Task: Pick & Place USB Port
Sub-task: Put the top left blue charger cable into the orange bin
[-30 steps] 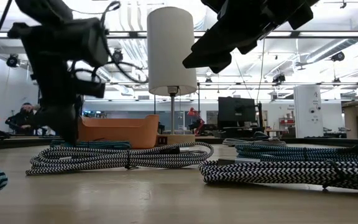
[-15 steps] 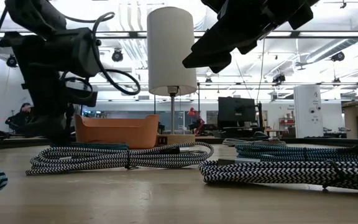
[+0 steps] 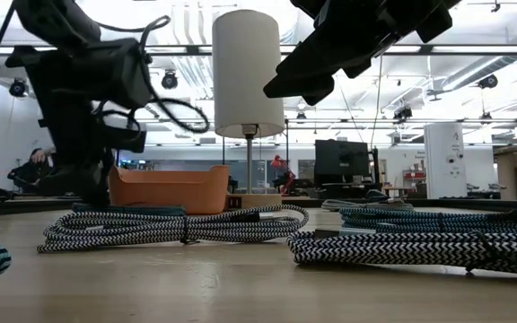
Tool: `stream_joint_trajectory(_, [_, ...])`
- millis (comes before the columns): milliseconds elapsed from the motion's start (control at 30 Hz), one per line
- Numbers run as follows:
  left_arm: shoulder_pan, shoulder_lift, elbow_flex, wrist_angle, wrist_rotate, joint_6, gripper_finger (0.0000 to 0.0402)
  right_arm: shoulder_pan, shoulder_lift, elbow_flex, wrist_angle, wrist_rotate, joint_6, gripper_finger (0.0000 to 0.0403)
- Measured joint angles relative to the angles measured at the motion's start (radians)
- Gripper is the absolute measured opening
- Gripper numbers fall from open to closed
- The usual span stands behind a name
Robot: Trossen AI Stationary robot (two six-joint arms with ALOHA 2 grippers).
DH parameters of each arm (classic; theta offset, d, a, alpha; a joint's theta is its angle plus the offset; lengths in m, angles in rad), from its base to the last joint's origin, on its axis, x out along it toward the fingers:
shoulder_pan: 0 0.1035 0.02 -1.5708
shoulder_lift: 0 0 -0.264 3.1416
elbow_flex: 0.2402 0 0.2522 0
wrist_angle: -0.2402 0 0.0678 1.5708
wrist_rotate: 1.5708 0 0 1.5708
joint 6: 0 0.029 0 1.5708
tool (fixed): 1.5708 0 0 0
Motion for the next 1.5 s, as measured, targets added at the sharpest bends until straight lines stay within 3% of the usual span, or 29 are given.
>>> stream_joint_trajectory(333, [0.006, -0.001, 0.053, -0.125, 0.02, 0.043, 0.0017, 0.0, 0.0, 0.0, 0.0, 0.0, 0.001, 0.0182])
stream_joint_trajectory(567, [0.006, -0.001, 0.052, -0.238, -0.044, 0.025, 0.0099, 0.0, 0.0, 0.0, 0.0, 0.0, 0.0, 0.0182])
stream_joint_trajectory(767, [0.03, 0.006, 0.048, -0.237, 0.015, 0.069, 0.0172, 0.0, 0.0, 0.0, 0.0, 0.0, 0.0, 0.0182])
stream_joint_trajectory(1000, [0.077, 0.008, 0.003, -0.181, 0.012, 0.111, 0.0214, 0.0, 0.0, 0.0, -0.001, 0.0, 0.0, 0.0182])
stream_joint_trajectory(1133, [0.1, 0.007, -0.011, -0.162, 0.043, 0.131, 0.0206, 0.0, 0.0, 0.0, -0.001, 0.0, 0.0, 0.0182])
stream_joint_trajectory(1233, [0.1, 0.005, -0.011, -0.157, 0.052, 0.144, 0.0178, 0.0, 0.0, 0.0, -0.002, 0.0, 0.0, 0.0182])
stream_joint_trajectory(1500, [0.101, 0.006, -0.011, -0.143, 0.083, 0.149, 0.0023, 0.0, 0.0, 0.0, -0.001, 0.0, 0.0, 0.0182])
